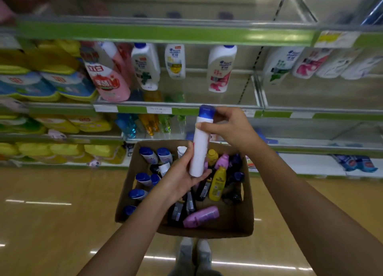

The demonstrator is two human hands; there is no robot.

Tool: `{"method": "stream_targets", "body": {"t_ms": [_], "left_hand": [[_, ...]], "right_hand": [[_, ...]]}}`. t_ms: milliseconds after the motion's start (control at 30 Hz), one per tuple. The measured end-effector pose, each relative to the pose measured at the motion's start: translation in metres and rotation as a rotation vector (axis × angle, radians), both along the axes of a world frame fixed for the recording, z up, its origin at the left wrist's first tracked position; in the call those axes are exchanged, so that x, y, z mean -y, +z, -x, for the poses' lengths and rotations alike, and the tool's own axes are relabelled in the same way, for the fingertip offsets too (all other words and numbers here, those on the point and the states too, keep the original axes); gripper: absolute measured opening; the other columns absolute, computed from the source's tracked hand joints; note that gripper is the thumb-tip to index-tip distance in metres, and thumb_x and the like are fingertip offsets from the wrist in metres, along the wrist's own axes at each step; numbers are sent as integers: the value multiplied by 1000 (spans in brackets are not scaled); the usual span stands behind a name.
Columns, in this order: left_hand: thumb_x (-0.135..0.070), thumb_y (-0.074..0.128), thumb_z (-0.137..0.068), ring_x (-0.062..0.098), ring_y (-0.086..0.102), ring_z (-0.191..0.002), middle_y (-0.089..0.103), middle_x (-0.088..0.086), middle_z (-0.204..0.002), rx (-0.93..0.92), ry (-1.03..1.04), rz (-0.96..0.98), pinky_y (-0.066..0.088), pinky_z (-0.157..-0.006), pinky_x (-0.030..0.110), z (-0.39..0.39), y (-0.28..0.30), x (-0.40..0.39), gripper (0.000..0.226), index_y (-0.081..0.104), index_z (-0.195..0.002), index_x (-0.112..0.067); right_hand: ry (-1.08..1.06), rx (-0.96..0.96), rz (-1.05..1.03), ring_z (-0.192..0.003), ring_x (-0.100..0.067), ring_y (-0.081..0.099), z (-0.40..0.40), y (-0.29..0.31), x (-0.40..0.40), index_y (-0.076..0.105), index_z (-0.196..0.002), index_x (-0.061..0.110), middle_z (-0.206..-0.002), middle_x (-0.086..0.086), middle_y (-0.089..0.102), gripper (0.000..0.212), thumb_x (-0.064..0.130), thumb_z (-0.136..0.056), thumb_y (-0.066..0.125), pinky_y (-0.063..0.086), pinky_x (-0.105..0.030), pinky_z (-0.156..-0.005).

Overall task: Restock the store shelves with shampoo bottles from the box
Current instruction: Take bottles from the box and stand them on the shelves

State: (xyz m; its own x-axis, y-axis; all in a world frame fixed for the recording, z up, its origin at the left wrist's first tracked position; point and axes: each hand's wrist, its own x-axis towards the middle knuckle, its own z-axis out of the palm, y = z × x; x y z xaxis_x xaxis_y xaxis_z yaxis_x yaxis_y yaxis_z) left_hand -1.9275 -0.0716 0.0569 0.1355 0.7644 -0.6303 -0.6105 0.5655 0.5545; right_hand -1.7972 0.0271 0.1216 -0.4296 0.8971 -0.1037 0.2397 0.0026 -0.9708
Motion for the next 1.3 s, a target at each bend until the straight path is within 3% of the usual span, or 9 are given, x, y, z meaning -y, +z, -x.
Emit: {"method": "stream_targets", "body": {"t_ms": [100, 167, 267, 400, 533, 767, 900, 1067, 1300], "left_hand": [[-53, 56, -75, 23, 55, -105, 55, 15, -118, -24, -5, -82, 55, -85, 35, 2, 18, 5, 61, 57, -120, -11], [-56, 57, -73, 19, 58, -88, 56, 15, -111, -12, -6, -121, 57, -73, 29, 3, 29, 8, 66, 56, -121, -10], [-64, 49, -78, 15, 55, -64, 59, 14, -95, 15, -22, -176, 50, -53, 23, 8, 42, 13, 75, 53, -128, -8], [-72, 40, -80, 13, 50, -47, 58, 11, -80, 48, -32, -213, 42, -41, 20, 12, 61, 18, 79, 55, -120, -6], [-78, 42, -74, 11, 43, -39, 54, 11, -72, 100, -55, -217, 36, -35, 19, 15, 73, 20, 88, 53, -118, -3], [-78, 40, -75, 9, 40, -38, 54, 9, -69, 134, -90, -234, 32, -35, 17, 19, 91, 19, 86, 69, -100, -2], [-74, 37, -82, 12, 46, -47, 56, 9, -80, 43, -21, -301, 40, -40, 20, 14, 98, 17, 76, 57, -111, -7], [-69, 40, -82, 19, 51, -73, 56, 13, -98, -196, 57, -338, 44, -63, 27, 3, 106, 15, 69, 52, -124, -15], [-58, 56, -72, 17, 56, -72, 53, 12, -99, -192, 157, -301, 50, -64, 29, -4, 115, 17, 64, 54, -119, -15]], "right_hand": [[-24, 30, -65, -68, 4, 64, 5, 18, 2, 68, -99, 18, -83, 7, 70, 27, 22, -75, 81, 49, -15, -63], [-23, 73, -116, -70, 4, 62, 8, 29, 3, 66, -105, 18, -88, 7, 68, 36, 33, -76, 80, 48, -16, -65], [-5, 60, -115, -90, -10, 65, 10, 44, 6, 62, -108, 20, -100, 2, 68, 45, 43, -74, 80, 55, -28, -77], [45, -110, 3, -94, -16, 68, 16, 64, 12, 56, -114, 6, -110, -7, 68, 46, 22, -77, 79, 54, -30, -80], [3, -151, 6, -81, -16, 69, 27, 79, 18, 54, -105, 10, -96, -3, 69, 42, 14, -74, 81, 57, -37, -76], [-34, -179, -38, -82, -16, 67, 31, 95, 22, 52, -95, 17, -101, -8, 67, 38, 16, -71, 83, 57, -35, -75], [6, -175, -28, -88, -18, 68, 29, 103, 21, 54, -113, 8, -110, -11, 69, 42, 15, -79, 77, 56, -32, -78], [66, -112, -91, -102, -14, 67, 28, 110, 25, 57, -124, 18, -114, 1, 68, 57, 34, -75, 81, 57, -31, -86], [69, -147, -120, -89, -10, 68, 27, 116, 28, 64, -107, 18, -99, 0, 71, 31, 18, -80, 77, 58, -25, -81]]}}
